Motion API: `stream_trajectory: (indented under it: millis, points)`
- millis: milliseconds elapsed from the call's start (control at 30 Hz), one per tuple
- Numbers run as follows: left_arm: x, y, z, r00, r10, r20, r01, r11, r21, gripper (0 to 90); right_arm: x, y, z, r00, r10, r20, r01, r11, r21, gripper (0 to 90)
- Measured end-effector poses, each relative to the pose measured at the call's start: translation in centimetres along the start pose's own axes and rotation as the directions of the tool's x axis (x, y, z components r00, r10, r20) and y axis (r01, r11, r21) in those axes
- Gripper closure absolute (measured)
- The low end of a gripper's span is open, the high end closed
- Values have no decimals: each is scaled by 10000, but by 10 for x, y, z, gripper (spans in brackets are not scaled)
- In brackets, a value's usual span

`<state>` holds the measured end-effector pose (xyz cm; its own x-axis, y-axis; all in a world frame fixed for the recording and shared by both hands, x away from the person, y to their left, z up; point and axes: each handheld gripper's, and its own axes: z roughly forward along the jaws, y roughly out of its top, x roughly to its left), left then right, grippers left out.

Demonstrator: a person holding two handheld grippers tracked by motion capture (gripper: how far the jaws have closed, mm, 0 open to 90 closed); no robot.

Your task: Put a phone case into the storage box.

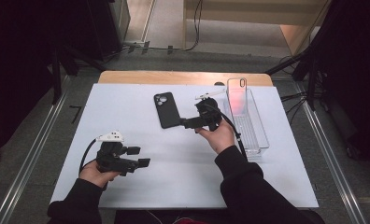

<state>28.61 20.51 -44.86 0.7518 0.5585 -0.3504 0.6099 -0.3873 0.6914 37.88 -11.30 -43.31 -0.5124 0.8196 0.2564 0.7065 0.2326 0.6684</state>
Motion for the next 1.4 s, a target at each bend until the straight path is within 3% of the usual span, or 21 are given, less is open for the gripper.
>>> stream_trajectory:
  millis: [400,633,767,933,1033,1267,1400]
  points:
    - [2,0,0,10000,-44,23,44,10000,6,283,5,24,32,9986,153,505,-163,9997,190,45]
    - [4,0,1,10000,-59,64,59,10000,17,284,11,42,45,9983,32,586,-48,9997,259,45]
    - [4,0,1,10000,-34,64,34,10000,52,283,12,48,52,9984,389,404,-394,9992,111,49]
    - [4,0,2,10000,-23,87,22,10000,82,283,20,56,66,9970,-1,768,-20,9996,268,49]
    - [4,0,2,9999,-29,103,28,10000,84,283,22,60,73,9959,1,906,-31,9995,325,49]
    - [4,0,3,9999,-24,127,22,9999,129,284,19,67,90,9946,165,1028,-204,9991,371,49]
    - [4,0,3,9999,-20,145,18,9999,152,283,16,70,94,9924,395,1167,-414,9991,136,49]
